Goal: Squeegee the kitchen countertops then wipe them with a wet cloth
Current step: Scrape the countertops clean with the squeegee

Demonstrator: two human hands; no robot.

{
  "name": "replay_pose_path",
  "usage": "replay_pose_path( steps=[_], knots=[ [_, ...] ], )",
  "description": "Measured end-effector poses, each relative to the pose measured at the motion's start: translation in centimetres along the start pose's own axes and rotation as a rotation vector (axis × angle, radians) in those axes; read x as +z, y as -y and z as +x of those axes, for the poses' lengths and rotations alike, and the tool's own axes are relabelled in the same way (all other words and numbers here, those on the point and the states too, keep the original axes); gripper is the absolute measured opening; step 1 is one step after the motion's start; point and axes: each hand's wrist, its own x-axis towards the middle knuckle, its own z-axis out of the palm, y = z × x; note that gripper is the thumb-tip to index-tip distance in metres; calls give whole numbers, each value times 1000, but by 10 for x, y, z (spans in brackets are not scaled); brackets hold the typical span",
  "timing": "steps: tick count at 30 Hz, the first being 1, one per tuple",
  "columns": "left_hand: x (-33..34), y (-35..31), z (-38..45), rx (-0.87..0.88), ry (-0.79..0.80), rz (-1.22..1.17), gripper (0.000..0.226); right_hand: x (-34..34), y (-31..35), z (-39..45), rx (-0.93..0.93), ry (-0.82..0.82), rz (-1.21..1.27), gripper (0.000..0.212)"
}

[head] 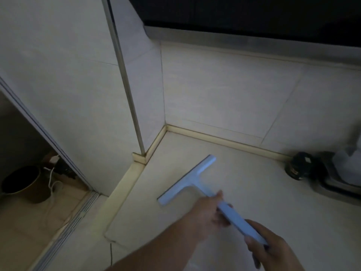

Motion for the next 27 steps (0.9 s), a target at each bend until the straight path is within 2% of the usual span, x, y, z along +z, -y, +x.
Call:
replay_pose_path(
  steps=[1,3,6,7,9,12,15,21,23,27],
  knots=[
    [-9,-25,11,61,-19,-107,22,-5,2,10,20,52,79,19],
    [-22,-74,32,144,-68,-199,19,-22,9,53,-43,55,21,18],
    [-37,-114,60,160,-67,-259,25,-33,26,118,-48,79,-233,15],
    [-41,-125,68,157,-62,-285,26,-33,30,141,-103,75,-334,16],
    [-48,-145,89,153,-98,-345,26,-29,47,185,-147,50,-529,24],
    [-56,-167,119,147,-155,-433,22,-17,59,235,-265,23,-696,35],
    [-66,-181,141,122,-187,-502,21,-16,49,272,-389,30,-683,41],
    [-90,-191,169,128,-226,-561,21,11,42,311,-486,-12,-683,55],
    [-97,-195,174,132,-235,-539,22,15,41,320,-487,-19,-696,57],
    [-98,-195,180,99,-256,-429,26,13,35,327,-393,132,-665,49]
  ],
)
